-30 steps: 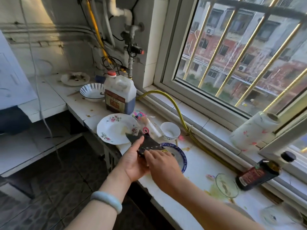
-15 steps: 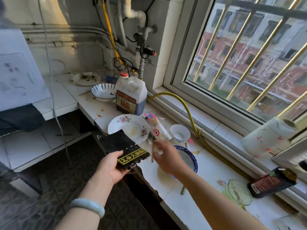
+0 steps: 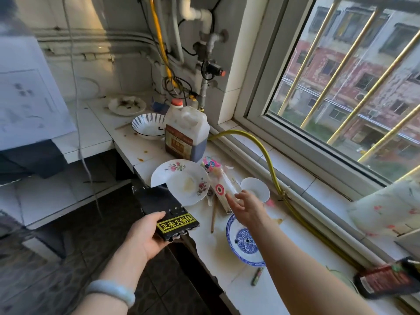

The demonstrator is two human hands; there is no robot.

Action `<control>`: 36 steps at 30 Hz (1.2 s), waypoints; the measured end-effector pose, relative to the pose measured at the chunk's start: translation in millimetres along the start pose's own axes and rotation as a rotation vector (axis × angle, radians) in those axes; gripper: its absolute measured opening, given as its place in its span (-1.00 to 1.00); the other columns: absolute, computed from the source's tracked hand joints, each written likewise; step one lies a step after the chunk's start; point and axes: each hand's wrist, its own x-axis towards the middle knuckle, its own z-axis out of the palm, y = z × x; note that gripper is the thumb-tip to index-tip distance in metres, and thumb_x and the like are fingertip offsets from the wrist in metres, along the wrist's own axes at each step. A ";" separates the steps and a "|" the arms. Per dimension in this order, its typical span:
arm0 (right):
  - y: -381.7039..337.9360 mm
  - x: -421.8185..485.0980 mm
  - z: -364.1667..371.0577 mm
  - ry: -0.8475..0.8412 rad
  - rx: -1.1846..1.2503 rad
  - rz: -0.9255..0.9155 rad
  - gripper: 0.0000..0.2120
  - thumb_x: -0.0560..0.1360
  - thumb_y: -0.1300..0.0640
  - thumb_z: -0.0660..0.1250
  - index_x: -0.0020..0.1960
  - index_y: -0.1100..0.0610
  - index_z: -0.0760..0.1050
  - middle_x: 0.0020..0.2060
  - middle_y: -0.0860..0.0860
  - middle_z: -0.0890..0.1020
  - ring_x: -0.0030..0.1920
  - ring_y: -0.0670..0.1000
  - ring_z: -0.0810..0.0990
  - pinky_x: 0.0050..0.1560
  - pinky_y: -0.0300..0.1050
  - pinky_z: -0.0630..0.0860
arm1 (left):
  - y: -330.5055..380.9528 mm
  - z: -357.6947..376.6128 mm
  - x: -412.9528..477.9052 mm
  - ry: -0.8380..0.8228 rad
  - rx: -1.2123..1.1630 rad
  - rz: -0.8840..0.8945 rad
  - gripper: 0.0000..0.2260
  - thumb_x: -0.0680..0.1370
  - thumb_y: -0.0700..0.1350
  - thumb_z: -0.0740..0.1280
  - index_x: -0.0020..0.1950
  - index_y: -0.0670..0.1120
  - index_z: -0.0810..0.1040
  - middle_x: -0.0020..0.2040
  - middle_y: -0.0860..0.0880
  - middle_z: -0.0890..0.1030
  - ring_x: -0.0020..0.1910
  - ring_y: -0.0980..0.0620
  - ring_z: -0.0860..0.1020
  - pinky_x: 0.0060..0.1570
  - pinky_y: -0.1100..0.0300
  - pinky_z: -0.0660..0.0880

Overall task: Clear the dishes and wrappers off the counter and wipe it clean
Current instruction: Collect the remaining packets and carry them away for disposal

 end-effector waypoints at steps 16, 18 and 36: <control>-12.3 -38.2 12.5 -0.341 0.053 0.046 -0.71 0.53 0.47 0.14 0.21 0.35 0.44 0.07 0.27 0.59 0.07 0.18 0.61 0.13 0.00 0.57 | -6.7 46.6 13.7 -0.072 0.067 -0.038 -0.91 0.59 -0.22 0.29 0.01 -0.24 0.51 -0.14 -0.26 0.62 -0.21 -0.20 0.60 -0.14 -0.05 0.52; -6.2 -47.8 11.3 -0.383 0.021 0.047 -0.71 0.49 0.47 0.17 0.18 0.33 0.47 0.04 0.26 0.63 0.03 0.16 0.66 0.05 -0.02 0.60 | -7.5 53.2 13.0 -0.084 0.072 -0.029 -0.84 0.58 -0.19 0.31 0.10 -0.26 0.53 -0.06 -0.29 0.64 -0.17 -0.21 0.61 -0.18 -0.03 0.53; 38.2 -53.5 -3.8 -0.426 -0.250 0.204 -0.72 0.47 0.46 0.26 0.18 0.38 0.48 0.02 0.28 0.67 -0.01 0.16 0.69 -0.12 -0.11 0.65 | -11.2 74.2 22.7 -0.186 -0.057 0.068 -0.68 0.59 -0.04 0.30 0.21 -0.24 0.57 0.12 -0.26 0.64 -0.05 -0.18 0.64 -0.05 0.00 0.57</control>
